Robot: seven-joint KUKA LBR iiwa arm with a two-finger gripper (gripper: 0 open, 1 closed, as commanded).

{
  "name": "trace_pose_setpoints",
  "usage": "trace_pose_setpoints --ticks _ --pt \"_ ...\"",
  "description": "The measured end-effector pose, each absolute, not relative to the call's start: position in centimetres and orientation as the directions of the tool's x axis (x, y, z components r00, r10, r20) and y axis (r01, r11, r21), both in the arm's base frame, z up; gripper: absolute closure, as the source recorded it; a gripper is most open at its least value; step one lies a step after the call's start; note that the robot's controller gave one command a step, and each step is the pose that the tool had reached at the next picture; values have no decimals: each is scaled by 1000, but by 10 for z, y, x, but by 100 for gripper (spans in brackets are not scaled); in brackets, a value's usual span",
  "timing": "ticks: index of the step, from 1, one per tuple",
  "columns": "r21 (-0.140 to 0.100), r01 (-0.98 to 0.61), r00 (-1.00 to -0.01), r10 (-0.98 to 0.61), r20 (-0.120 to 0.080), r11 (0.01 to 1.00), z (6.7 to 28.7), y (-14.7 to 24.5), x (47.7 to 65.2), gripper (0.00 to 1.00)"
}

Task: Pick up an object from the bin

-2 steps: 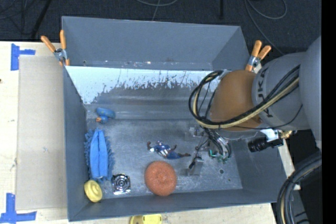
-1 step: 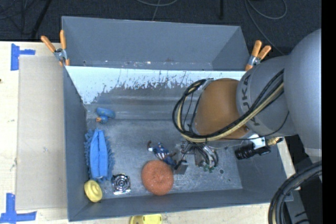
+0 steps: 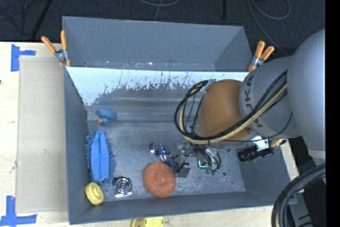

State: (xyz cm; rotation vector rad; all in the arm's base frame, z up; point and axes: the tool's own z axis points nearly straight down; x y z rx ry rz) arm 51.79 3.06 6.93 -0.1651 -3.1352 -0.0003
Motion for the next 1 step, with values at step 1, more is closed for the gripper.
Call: trace_pose_setpoints --ticks 1 --pt "0 105 -995 105 2 995 69 30 518 0"
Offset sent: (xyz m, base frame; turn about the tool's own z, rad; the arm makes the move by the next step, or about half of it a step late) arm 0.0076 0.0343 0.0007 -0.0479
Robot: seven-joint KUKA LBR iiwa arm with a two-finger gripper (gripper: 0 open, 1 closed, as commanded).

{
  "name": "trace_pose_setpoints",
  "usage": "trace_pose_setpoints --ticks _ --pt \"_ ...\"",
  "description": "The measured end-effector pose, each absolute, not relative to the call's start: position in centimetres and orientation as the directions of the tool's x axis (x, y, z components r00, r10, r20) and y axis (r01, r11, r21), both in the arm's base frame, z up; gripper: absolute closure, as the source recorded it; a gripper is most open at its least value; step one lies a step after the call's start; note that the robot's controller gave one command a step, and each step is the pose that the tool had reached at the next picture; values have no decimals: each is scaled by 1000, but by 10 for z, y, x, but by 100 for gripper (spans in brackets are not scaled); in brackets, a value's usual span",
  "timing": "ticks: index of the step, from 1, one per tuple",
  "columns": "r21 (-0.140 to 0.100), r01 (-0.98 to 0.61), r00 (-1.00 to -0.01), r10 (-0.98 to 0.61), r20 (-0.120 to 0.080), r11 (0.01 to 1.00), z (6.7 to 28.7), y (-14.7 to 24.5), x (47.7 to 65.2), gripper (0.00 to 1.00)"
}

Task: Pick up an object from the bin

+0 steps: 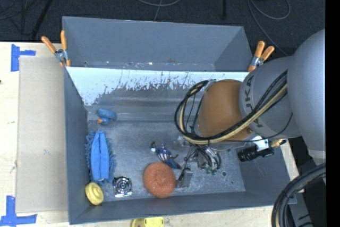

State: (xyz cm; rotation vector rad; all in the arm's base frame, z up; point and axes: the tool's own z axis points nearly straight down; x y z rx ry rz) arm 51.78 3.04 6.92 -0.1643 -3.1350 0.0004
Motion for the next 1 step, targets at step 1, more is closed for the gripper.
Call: trace_pose_setpoints --ticks 1 --pt "0 52 -999 52 0 999 69 66 525 100"
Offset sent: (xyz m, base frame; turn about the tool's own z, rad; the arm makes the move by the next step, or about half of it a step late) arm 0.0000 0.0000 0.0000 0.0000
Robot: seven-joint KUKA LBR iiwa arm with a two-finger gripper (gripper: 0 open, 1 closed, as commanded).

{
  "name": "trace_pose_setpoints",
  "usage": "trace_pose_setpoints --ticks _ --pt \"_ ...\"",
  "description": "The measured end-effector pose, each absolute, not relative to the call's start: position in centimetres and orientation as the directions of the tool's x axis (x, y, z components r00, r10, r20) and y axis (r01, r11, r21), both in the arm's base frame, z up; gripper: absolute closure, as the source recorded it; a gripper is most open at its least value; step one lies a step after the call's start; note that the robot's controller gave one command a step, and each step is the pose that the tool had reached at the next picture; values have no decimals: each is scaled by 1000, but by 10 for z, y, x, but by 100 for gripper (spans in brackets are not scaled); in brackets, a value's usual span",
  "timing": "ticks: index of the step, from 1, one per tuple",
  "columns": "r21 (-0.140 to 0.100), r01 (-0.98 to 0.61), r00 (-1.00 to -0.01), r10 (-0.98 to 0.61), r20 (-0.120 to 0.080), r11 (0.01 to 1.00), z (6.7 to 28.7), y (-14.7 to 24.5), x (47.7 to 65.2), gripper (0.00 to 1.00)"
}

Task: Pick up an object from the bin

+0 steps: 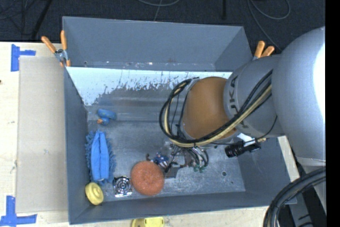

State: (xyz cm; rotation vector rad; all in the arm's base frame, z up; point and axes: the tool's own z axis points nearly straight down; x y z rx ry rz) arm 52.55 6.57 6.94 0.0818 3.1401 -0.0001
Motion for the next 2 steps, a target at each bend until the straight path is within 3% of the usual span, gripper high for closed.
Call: trace_pose_setpoints --ticks 1,2 --pt "0 51 -999 51 0 999 69 66 525 100" --pt "0 102 -995 102 0 995 270 47 548 100"
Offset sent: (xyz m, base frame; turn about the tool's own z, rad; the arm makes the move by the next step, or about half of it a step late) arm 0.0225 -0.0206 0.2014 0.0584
